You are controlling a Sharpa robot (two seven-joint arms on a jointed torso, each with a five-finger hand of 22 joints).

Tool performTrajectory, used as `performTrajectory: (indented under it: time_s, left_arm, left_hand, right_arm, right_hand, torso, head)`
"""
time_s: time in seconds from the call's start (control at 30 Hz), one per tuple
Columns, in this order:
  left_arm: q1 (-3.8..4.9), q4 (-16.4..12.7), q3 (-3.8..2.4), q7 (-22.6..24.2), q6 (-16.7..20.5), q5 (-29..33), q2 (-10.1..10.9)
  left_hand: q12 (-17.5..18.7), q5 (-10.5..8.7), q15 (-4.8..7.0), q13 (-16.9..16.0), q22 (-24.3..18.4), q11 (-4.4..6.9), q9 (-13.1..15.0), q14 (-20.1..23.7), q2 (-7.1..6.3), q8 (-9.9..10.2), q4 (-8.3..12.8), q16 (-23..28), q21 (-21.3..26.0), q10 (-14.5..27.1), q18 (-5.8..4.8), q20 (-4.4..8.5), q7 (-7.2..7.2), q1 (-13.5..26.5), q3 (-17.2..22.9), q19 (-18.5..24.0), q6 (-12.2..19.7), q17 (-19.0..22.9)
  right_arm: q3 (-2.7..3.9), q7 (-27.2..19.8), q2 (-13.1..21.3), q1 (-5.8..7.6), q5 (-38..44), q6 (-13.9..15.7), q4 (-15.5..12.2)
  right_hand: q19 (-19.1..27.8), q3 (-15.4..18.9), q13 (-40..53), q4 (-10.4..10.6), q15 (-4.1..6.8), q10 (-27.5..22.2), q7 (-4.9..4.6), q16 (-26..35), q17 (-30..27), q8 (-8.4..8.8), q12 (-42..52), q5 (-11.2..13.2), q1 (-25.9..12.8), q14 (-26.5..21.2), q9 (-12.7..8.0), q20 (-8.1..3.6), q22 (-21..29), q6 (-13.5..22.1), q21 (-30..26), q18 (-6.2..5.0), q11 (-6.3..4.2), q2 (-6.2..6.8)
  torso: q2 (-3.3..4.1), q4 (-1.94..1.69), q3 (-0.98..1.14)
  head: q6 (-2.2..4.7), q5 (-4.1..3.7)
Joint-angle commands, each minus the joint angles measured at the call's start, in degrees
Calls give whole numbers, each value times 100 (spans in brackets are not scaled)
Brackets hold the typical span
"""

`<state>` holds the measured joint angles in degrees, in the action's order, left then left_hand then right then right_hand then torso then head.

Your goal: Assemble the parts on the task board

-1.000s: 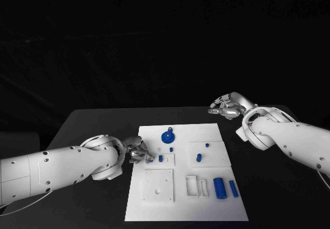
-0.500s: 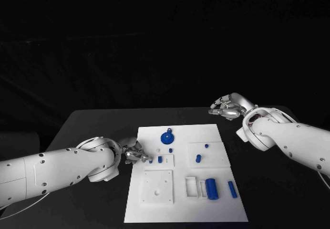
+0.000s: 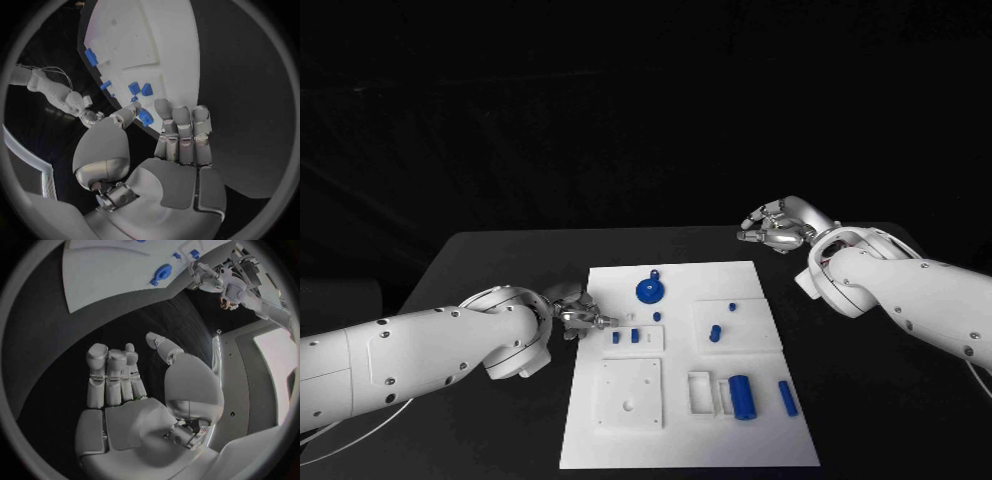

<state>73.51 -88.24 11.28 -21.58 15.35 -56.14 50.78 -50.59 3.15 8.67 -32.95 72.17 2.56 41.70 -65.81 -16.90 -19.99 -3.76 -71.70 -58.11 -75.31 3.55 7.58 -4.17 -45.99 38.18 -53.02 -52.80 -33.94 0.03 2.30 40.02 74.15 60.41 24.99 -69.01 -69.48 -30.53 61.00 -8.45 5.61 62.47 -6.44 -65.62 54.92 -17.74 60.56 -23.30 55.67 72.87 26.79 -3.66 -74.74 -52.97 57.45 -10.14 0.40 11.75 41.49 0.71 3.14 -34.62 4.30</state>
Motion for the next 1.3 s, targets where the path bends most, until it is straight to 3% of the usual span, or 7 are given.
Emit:
performTrajectory:
  time_s: [0.03, 0.23, 0.57, 0.73, 1.03, 1.13, 1.3]
  left_arm:
    - [-1, 3, -7, 253, 328, 353, -5]
    - [0, 43, -10, 1181, 828, 772, -17]
    - [10, 158, -14, 2378, 1197, 169, -210]
    - [30, 238, -19, 2387, 1129, -921, -411]
    - [31, 356, -28, 2121, 947, -2089, -759]
    - [30, 420, -33, 2038, 744, -2432, -880]
    - [29, 586, -31, 1973, 507, -2823, -1100]
  left_hand:
    - [25, -38, -30, 6, -9, -17, -6, -7, -10, -24, 1, 39, 23, 19, -50, 623, 1, 19, -42, 41, 36, 5]
    - [167, -30, -67, 61, -25, -46, -14, 162, 45, -67, 177, 171, 112, 215, -50, 592, -18, -308, 68, 172, 59, 57]
    - [1758, 406, -646, 821, -134, -452, -340, 940, 646, -62, 1845, 995, 741, 1186, -223, 29, -312, -2187, 403, 966, 79, 380]
    - [2758, 25, -705, 1246, -98, -688, -505, 887, 468, 122, 1892, 1035, 788, 1252, -170, -20, -333, -2252, 331, 913, 32, 351]
    - [3360, 11, -709, 1369, -62, -711, -610, 740, 296, 265, 1709, 986, 808, 1038, -85, -42, -362, -2198, -15, 763, 47, 277]
    - [3608, 487, -726, 1411, -35, -735, -658, 730, 339, 316, 1711, 972, 821, 1028, -78, -51, -368, -2366, 44, 734, 36, 245]
    - [3811, 465, -758, 1493, -5, -770, -712, 727, 379, 361, 1707, 971, 831, 1036, -62, -79, -367, -2417, 26, 729, 35, 227]
  right_arm:
    - [2, -65, 2, -3, 0, -61, -5]
    - [2, -83, 4, -4, -17, -58, -2]
    - [2, -101, -3, -4, -36, -72, 32]
    - [2, -108, -13, -4, -37, -74, 54]
    - [2, -112, -38, -4, -39, -83, 55]
    - [2, -115, -52, -5, -39, -86, 56]
    - [2, -115, -68, -5, -39, -95, 52]
  right_hand:
    - [21, 23, -7, 21, 22, -46, -49, 36, 5, 28, 36, -29, -28, 12, 9, -38, -5, -7, -23, -486, 4, -17]
    - [21, 23, -7, 21, 21, -46, -49, 36, 5, 28, 36, -29, -29, 12, 9, -38, -5, -6, -24, -486, 4, -17]
    - [20, 21, -9, 14, 21, -48, -51, 37, 6, 36, 38, -30, -21, 12, 7, -39, -7, 6, -25, -486, 5, -18]
    - [20, 19, -10, 12, 20, -48, -52, 38, 7, 38, 39, -30, -18, 12, 7, -40, -8, 8, -26, -486, 6, -21]
    - [20, 18, -11, 10, 20, -49, -52, 38, 7, 39, 39, -31, -15, 12, 7, -40, -9, 9, -27, -486, 6, -25]
    - [20, 18, -11, 8, 20, -49, -52, 38, 7, 39, 40, -31, -14, 12, 8, -40, -9, 9, -27, -486, 6, -26]
    - [20, 17, -12, 7, 19, -49, -52, 38, 8, 39, 41, -31, -12, 12, 8, -41, -10, 9, -27, -486, 6, -28]
  torso:
    - [2, -4, -1]
    - [0, -1, 1]
    - [4, 5, 0]
    - [1, 3, 0]
    - [5, 2, -1]
    - [9, 4, -1]
    - [9, 6, -1]
  head:
    - [1, -1]
    - [15, -2]
    - [32, -24]
    - [39, -38]
    - [36, -41]
    - [32, -37]
    - [30, -47]
